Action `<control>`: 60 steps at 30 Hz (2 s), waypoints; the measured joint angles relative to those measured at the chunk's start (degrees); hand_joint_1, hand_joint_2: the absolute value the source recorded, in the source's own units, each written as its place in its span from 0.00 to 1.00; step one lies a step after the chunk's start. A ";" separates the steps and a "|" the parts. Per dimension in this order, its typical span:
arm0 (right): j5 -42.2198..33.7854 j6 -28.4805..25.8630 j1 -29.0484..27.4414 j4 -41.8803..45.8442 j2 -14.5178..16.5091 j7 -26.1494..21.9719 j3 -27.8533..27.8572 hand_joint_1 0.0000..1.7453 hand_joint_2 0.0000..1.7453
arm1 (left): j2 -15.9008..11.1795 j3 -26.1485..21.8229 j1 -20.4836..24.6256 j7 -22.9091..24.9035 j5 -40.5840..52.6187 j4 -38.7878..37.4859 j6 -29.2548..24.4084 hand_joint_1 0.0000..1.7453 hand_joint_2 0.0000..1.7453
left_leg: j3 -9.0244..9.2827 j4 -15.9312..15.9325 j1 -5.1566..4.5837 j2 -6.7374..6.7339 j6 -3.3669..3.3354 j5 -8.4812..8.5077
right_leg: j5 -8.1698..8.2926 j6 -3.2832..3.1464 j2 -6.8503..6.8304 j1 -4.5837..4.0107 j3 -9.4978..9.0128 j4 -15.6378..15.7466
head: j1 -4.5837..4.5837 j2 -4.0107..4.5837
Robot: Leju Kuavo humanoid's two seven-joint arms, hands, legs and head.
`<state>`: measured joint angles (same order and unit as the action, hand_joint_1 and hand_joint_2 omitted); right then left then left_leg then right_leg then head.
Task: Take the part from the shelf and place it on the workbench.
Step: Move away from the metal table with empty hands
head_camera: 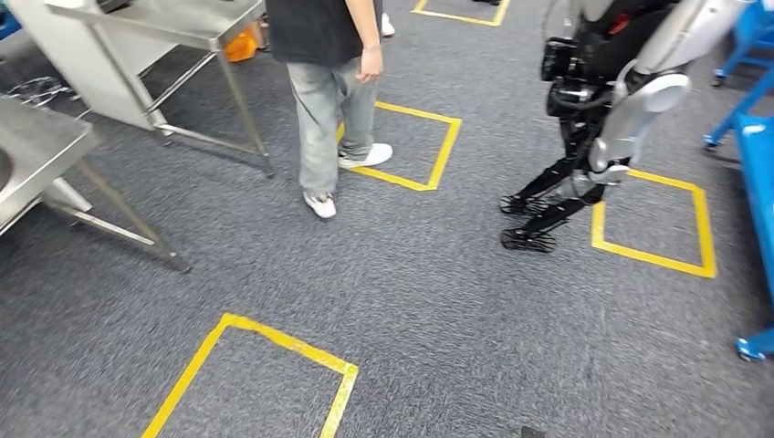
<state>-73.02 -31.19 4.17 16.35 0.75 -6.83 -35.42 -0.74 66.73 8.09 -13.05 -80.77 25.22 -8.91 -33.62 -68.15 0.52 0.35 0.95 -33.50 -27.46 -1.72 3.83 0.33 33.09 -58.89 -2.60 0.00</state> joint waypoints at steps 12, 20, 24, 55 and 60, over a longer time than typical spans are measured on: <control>-1.03 0.01 0.07 0.00 0.11 -0.29 -1.27 0.00 0.00 | 0.00 0.22 -0.26 0.06 -0.21 0.00 -0.08 0.00 0.00 | 3.51 10.48 -0.10 -1.87 -2.22 4.27 | -7.32 2.96 -3.26 0.42 7.61 -15.20 | -1.33 0.00; -1.18 0.13 0.11 0.01 0.11 -0.75 -2.03 0.00 0.00 | -0.08 0.21 -0.16 0.09 -0.50 0.00 -0.22 0.00 0.00 | 4.22 10.07 -0.48 -6.36 -0.46 3.23 | -0.85 1.78 -6.61 0.08 0.28 -0.60 | -1.41 0.00; -1.18 0.20 0.01 0.01 0.02 -0.80 -2.19 0.00 0.00 | -0.13 0.20 0.10 0.07 -0.49 0.00 -0.18 0.00 0.00 | 3.23 6.23 -0.06 -3.70 0.70 0.26 | -0.52 0.31 -4.69 0.18 0.13 -0.18 | -0.54 0.00; -3.89 0.73 0.27 0.08 0.13 -1.08 -6.36 0.00 0.00 | -0.26 0.24 -0.33 -0.01 -0.84 0.00 -0.34 0.00 0.00 | 2.30 4.97 -0.03 -2.74 0.50 -0.09 | -0.35 0.13 -4.22 0.28 -0.49 0.70 | -0.23 0.00; -4.14 0.63 0.30 0.08 0.11 -1.17 -6.98 0.00 0.00 | -0.26 0.39 -0.48 0.01 -0.86 0.00 -0.13 0.00 0.00 | -2.41 -4.38 -0.10 -0.68 0.14 -2.12 | -0.35 -0.29 -0.93 -0.15 -0.70 0.65 | 0.15 0.00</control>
<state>-77.15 -30.56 4.47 16.43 0.86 -8.00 -42.40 -1.01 67.12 7.61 -13.04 -81.62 25.22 -9.04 -36.03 -72.52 0.41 -0.34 1.09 -35.62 -27.82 -2.01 2.90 0.18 32.39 -58.24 -2.45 0.00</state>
